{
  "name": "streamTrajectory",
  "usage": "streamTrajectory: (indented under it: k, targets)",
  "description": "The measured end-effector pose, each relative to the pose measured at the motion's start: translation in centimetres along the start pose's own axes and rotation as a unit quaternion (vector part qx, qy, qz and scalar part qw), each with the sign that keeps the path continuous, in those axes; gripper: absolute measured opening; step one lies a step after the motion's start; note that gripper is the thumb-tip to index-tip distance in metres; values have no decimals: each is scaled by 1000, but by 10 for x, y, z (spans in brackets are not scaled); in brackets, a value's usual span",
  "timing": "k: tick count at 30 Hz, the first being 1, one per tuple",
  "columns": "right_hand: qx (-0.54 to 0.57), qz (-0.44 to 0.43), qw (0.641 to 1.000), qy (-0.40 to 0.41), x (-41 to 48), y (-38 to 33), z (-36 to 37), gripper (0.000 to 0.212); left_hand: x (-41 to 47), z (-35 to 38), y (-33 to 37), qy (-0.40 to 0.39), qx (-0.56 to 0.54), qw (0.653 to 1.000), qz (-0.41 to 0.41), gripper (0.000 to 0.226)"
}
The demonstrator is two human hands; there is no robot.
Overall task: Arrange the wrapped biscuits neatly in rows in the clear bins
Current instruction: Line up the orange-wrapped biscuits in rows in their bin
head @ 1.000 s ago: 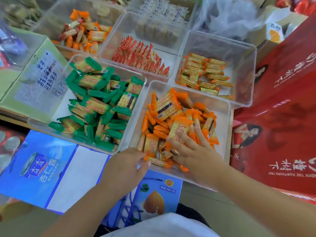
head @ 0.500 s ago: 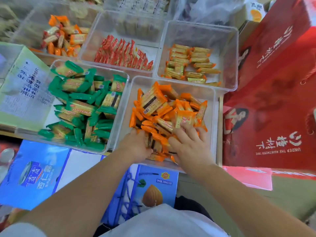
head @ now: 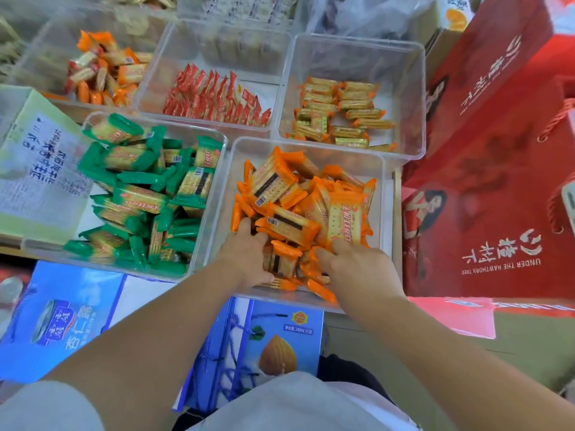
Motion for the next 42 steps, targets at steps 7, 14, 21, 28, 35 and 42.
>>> streamTrajectory:
  k: [7, 14, 21, 28, 35, 42]
  targets:
    - [61, -24, 993, -95, 17, -31, -2, 28, -3, 9, -2, -6, 22, 998, 51, 59]
    - [126, -42, 958, -255, 44, -60, 40, 13, -10, 6, -8, 60, -146, 985, 63, 39]
    - [148, 14, 939, -310, 48, -61, 58, 27, -12, 8, -12, 72, -145, 985, 55, 40]
    - [209, 34, 922, -324, 43, -58, 59, 35, -4, 10, -8, 32, -203, 978, 29, 45]
    - [262, 26, 900, -347, 43, -57, 58, 47, 2, 1, -6, 86, -213, 973, 25, 40]
    - [287, 12, 892, -350, 38, -53, 51, 44, -11, -7, -6, 97, -243, 963, 62, 64]
Point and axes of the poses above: each hand's wrist, its own x-axis towards the middle knuckle, its own z-axis out of the palm, y = z × x, the point moved 4 cm from there along x, towards the middle knuckle, and after that the axes turned 8 degrees about z, right-handed, at the moved point
